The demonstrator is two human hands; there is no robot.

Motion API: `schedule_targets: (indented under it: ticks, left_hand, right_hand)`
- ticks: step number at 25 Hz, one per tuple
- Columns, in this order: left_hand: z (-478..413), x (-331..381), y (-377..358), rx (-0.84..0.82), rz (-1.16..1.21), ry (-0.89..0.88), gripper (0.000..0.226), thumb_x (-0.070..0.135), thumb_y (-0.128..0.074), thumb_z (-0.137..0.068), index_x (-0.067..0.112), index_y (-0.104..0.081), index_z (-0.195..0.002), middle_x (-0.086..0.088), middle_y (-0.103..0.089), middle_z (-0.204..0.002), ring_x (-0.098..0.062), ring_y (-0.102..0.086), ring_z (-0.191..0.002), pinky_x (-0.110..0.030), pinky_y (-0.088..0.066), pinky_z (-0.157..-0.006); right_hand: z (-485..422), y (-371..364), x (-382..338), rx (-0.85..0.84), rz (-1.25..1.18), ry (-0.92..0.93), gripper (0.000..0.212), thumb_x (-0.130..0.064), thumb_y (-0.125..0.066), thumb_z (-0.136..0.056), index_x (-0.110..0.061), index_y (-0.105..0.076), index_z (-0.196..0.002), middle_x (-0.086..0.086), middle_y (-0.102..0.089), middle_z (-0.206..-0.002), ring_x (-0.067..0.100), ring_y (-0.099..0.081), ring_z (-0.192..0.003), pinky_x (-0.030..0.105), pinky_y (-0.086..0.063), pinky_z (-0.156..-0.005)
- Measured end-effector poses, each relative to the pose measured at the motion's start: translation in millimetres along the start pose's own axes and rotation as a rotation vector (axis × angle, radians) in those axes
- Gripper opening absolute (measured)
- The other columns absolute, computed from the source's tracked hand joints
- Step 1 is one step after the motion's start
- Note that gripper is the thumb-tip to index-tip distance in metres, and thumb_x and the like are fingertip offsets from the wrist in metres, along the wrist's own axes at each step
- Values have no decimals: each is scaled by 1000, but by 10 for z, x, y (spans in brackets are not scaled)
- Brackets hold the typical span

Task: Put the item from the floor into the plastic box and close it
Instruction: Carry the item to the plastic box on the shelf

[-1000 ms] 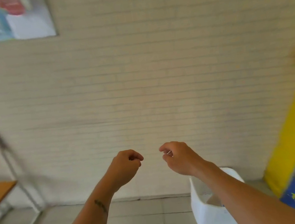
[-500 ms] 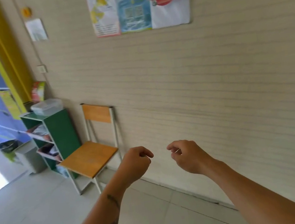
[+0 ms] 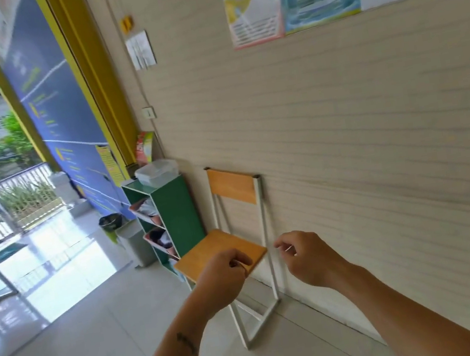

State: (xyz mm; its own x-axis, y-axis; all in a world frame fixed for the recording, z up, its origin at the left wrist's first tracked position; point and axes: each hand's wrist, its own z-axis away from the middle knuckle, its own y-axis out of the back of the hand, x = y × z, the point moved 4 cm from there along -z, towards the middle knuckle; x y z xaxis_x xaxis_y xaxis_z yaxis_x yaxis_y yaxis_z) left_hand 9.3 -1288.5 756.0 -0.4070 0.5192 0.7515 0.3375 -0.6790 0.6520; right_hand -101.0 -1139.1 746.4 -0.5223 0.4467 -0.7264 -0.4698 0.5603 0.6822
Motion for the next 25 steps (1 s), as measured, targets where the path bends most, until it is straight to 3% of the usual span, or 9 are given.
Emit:
schedule_targets:
  ticks: [2,6,12,18,25]
  left_hand:
    - [-356,-108,247,56,18,37,36,1,-40,-89,24,-67,-88,-8,-68,-91,-15,-53,-61,-21,-42,-51]
    - [-924,-449,805,174,33,91,34,2,-41,-89,19,-69,-94,-6,-68,-90,-16,-57,-67,-21,-45,-55]
    - [-1795,-1399,1848,285,67,112,35,3,-40,-87,19,-70,-93,-7,-69,-89,-14,-59,-65,-21,-48,-52]
    - [-2581,-2164,2986,256,33,90,34,4,-42,-87,19,-73,-92,-3,-68,-91,-9,-56,-65,-12,-39,-48]
    - [-3635,-2731,4038,267,21,44,31,2,-46,-83,14,-73,-92,1,-65,-77,-11,-54,-60,-16,-42,-51]
  right_hand:
    - [-539,-99,-95,-42,7,44,37,-19,-49,-94,-15,-60,-129,5,-65,-127,14,-60,-113,26,-49,-94]
    - [-1504,-434,-443,-93,39,113,40,-20,-50,-93,-16,-60,-131,6,-63,-130,17,-59,-116,32,-50,-98]
    - [-2776,-1400,-1215,-124,93,202,41,-20,-52,-92,-16,-58,-132,4,-55,-135,19,-53,-121,33,-45,-102]
    - [-3935,-2207,-1926,-98,72,150,45,-20,-50,-93,-19,-51,-138,0,-52,-142,16,-48,-128,32,-41,-106]
    - [-5154,-2954,-2424,-100,68,115,47,-21,-50,-91,-19,-51,-138,2,-52,-142,18,-50,-126,39,-42,-107]
